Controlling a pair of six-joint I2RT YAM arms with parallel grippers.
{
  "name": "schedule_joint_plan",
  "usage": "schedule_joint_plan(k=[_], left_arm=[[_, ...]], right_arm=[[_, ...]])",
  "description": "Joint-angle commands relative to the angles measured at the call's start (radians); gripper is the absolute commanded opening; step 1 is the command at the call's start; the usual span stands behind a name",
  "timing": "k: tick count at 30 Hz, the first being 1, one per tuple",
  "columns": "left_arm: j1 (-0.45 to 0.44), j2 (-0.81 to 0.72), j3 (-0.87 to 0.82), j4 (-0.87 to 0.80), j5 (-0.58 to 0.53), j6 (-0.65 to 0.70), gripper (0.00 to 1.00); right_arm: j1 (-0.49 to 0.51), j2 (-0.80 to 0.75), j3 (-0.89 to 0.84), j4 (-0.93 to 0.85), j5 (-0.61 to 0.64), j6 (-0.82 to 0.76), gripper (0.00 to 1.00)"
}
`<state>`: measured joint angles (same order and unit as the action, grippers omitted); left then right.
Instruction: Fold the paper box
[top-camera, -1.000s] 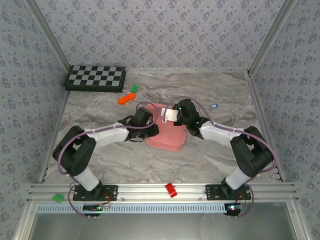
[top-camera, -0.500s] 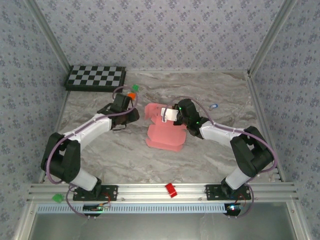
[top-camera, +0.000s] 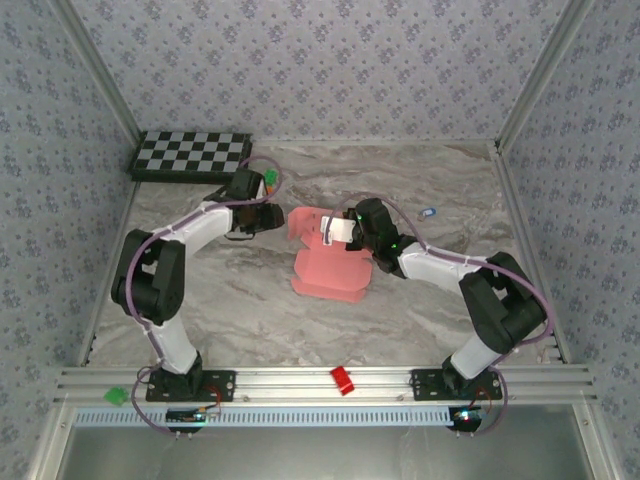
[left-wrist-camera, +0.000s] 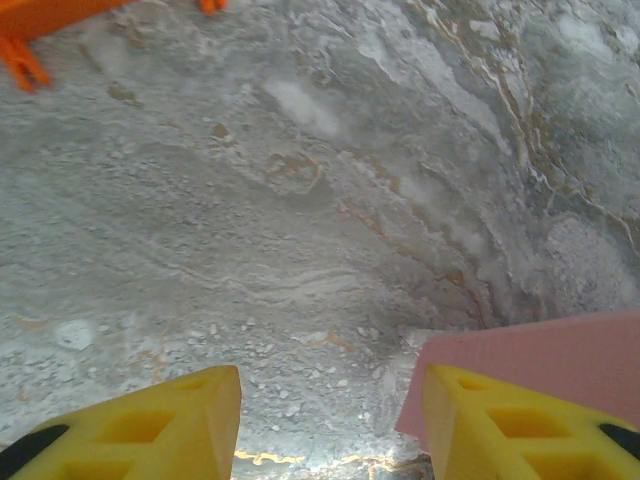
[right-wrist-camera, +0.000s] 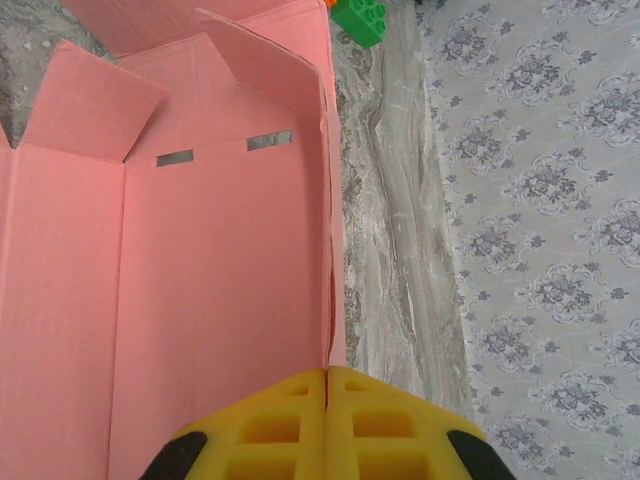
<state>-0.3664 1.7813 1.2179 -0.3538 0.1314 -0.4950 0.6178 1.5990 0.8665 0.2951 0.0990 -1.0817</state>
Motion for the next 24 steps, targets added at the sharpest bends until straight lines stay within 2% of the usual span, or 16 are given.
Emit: schedule_joint_plan(k=[1,15,24], left_arm=[[-0.002,0.023,0.038,-0.036,0.074,0.061,0.5],[-0.007,0.056,0.033,0.024,0.25,0.147,0.46],[-0.016,0.064,0.011,0.062,0.307,0.174,0.45]], right_arm=[[0.005,0.017,0.009,0.018,0.013,-0.017,0.0],[0.003,0.032,0.011,0.024,0.019,-0.013,0.0],[0.004,0.038,0.014,0.027,0.023,-0.012,0.0]])
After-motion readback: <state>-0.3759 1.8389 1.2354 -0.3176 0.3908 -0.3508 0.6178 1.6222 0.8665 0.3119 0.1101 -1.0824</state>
